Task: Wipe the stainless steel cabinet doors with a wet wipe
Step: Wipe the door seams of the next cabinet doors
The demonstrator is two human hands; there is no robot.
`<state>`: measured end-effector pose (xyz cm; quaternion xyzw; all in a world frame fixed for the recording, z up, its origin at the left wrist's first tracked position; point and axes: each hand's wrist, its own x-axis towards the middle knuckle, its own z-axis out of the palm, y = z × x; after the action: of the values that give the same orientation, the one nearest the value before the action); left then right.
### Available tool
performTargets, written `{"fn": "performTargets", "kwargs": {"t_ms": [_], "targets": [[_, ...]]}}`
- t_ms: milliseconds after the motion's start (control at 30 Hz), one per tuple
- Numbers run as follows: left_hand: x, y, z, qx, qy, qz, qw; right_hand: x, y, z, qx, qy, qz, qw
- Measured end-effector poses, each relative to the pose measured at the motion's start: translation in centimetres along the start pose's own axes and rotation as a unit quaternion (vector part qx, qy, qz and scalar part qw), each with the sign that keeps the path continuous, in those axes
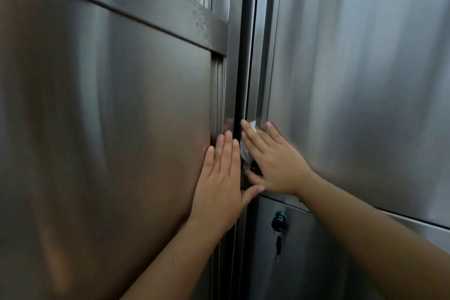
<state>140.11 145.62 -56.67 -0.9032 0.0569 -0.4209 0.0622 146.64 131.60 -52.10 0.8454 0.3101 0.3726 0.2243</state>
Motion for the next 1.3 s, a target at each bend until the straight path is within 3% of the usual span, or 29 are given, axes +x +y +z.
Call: {"fn": "performTargets", "kwargs": {"t_ms": [433,1033,1300], "targets": [[-1.9,0.1,1.5,-0.021,-0.025,0.002,0.999,-3.5,-2.4,2.5,0.029,-0.074,-0.063,0.995],[-1.8,0.1,1.5,-0.052,-0.078,0.028,0.995,-5.6,-2.0,1.7,0.022,-0.002,-0.054,0.998],[-1.6,-0.1,2.0,-0.052,-0.078,0.038,0.995,-8.4,-2.8,2.6,-0.023,-0.043,-0.029,0.998]]}}
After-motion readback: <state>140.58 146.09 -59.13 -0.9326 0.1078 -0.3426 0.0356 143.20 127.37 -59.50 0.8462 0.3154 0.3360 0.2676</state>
